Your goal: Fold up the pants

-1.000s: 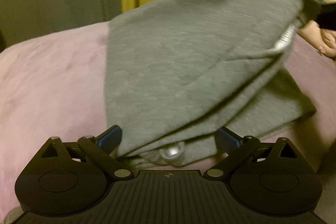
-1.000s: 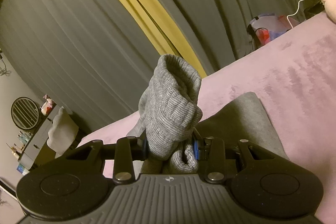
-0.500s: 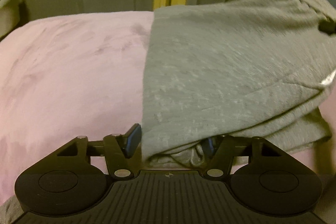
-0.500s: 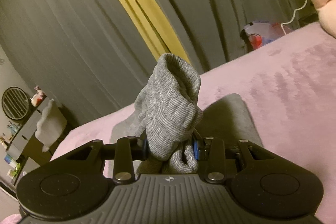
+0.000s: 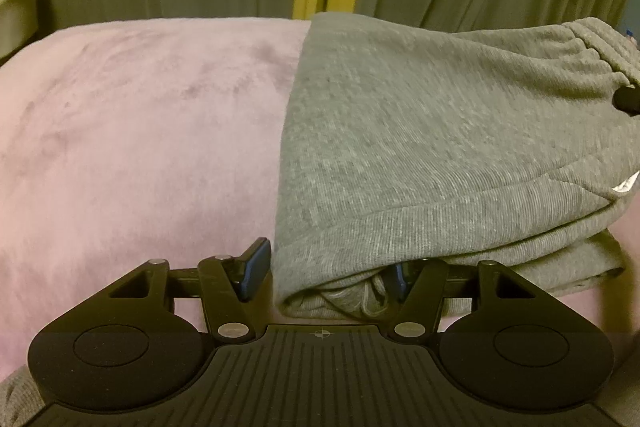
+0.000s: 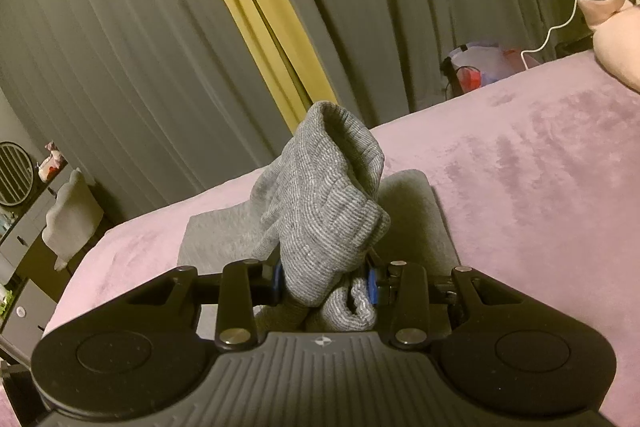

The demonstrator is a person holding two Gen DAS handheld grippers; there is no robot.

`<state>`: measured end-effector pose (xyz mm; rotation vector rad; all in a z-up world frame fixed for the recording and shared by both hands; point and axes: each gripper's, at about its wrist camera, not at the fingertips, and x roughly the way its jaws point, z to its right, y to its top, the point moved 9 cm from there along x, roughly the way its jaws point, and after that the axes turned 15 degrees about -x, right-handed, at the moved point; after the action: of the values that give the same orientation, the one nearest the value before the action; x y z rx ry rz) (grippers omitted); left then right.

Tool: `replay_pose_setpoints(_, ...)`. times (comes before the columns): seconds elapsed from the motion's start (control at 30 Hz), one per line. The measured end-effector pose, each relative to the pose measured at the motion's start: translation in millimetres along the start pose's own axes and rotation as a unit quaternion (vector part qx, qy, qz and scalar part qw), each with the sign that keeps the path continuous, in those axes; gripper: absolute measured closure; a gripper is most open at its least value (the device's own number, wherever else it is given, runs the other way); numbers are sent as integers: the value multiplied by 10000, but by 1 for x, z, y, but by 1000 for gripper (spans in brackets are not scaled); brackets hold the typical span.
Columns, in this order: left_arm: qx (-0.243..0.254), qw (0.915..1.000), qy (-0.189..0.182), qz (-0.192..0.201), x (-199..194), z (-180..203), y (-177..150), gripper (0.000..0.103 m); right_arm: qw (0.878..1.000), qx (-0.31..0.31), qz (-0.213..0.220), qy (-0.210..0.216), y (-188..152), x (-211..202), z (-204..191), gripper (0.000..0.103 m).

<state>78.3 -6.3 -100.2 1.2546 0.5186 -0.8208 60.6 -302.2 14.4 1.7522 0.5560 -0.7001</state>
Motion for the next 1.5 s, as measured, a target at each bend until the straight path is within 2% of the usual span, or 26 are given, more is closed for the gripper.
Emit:
replay_pose_setpoints(0.93,-90,9999,-16,-57,1,-6,1,37,9993,-128,-304,-173,-15,-1,8,67)
replay_pose_setpoints(1.0,-84,9999,2,-58,1,-6,1,36,9992,-158,-323,-186,-16,-2,8,67)
replay_pose_setpoints(1.1,-121,9999,66,-69,1,-9,1,28,9980,-287,-497,-255,-20,3,11,66)
replay_pose_setpoints(1.23,-232,9996,15,-128,-6,-14,3,21,9890,-467,-1140,-818,-39,9,31,52)
replay_pose_setpoints(1.3,-318,9991,-38,-272,-11,-17,3,20,9849,-619,-1238,-1040,-43,5,40,29)
replay_pose_setpoints(1.4,-283,9985,-104,-461,-20,-23,3,16,9796,-1181,-1151,-1147,-40,-2,38,22)
replay_pose_setpoints(1.47,-257,9986,-43,-452,-30,-27,7,16,9755,-1412,-1148,-1240,-36,-4,36,16)
replay_pose_setpoints(1.5,-274,9988,-28,-400,-37,-30,11,16,9751,-1436,-1127,-1259,-33,-4,36,16)
